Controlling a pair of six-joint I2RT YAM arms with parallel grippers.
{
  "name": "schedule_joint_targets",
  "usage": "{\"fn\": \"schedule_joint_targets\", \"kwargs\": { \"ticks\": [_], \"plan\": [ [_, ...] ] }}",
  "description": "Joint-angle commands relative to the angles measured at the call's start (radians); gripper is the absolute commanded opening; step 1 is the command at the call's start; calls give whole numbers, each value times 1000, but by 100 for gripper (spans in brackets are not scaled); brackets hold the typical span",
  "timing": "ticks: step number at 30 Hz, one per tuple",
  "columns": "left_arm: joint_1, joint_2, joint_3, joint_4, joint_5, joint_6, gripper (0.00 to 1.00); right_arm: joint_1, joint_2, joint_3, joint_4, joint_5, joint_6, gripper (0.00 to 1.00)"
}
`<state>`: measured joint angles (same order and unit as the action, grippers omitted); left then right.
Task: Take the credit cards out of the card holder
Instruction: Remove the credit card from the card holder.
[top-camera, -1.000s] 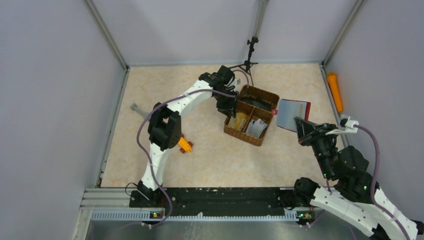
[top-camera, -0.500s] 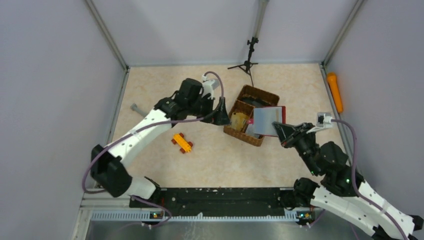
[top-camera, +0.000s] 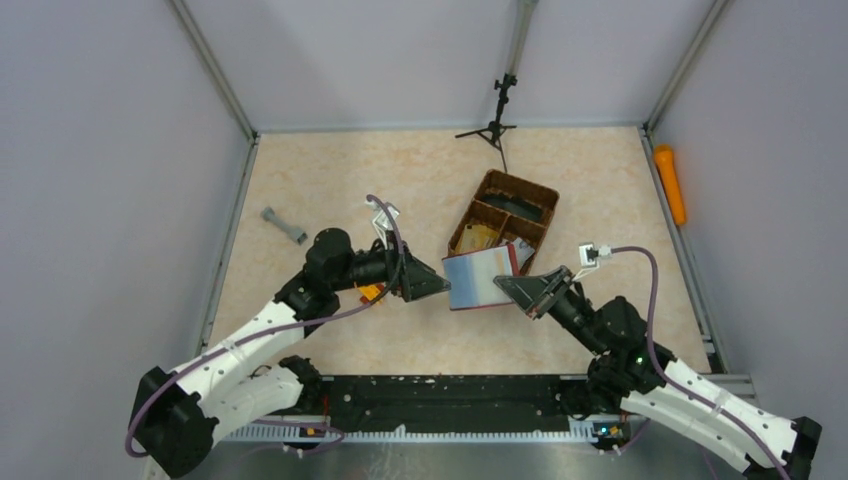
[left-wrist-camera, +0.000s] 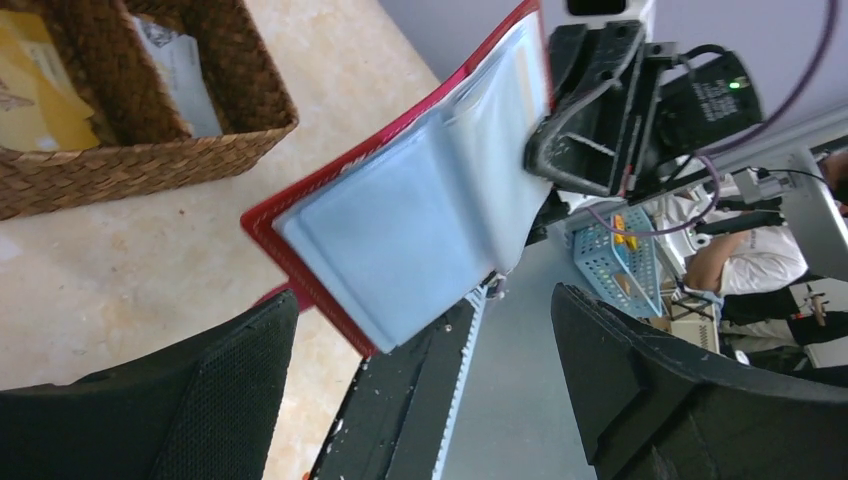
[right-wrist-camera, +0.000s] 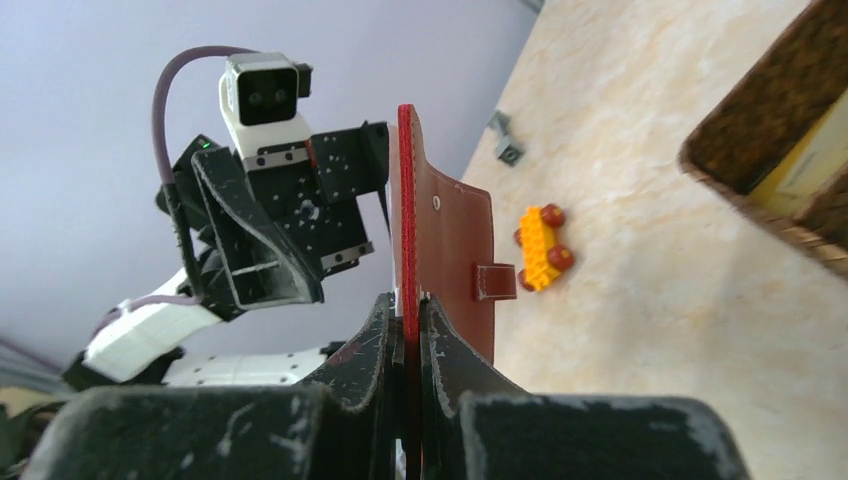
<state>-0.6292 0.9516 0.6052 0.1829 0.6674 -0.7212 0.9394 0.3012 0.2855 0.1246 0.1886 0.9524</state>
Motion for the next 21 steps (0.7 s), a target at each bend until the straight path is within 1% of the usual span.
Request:
{"fn": "schedule_joint_targets", "kwargs": {
  "ticks": [1,5,6,12,14,16,18,19,21],
  "plan": [
    [1,-48,-36,162,16,-60,99,-1,18,-40,273,-122,136,0],
    [5,-64,-59,110,-26,-50,99,-1,44,-48,316,-163,159,0],
    [5,-66,-72,119,-30,-57,99,-1,51,-45,316,-168,160,0],
    [7,-55,-154,304,-2,-162,99,-2,64,-42,319,-185,167,0],
    [7,-46,-149,283,-12,-155,99,-2,61,-46,321,-181,173,0],
    [8,-38,-147,291,15,-159,99,-1,64,-42,303,-178,173,0],
    [8,-22,-161,375,55,-205,97,-2,72,-44,296,-178,174,0],
    [8,-12,-174,442,74,-240,96,-1,77,-46,295,-177,176,0],
    [8,10,-195,565,106,-308,91,-2,92,-46,294,-172,180,0]
  ]
}}
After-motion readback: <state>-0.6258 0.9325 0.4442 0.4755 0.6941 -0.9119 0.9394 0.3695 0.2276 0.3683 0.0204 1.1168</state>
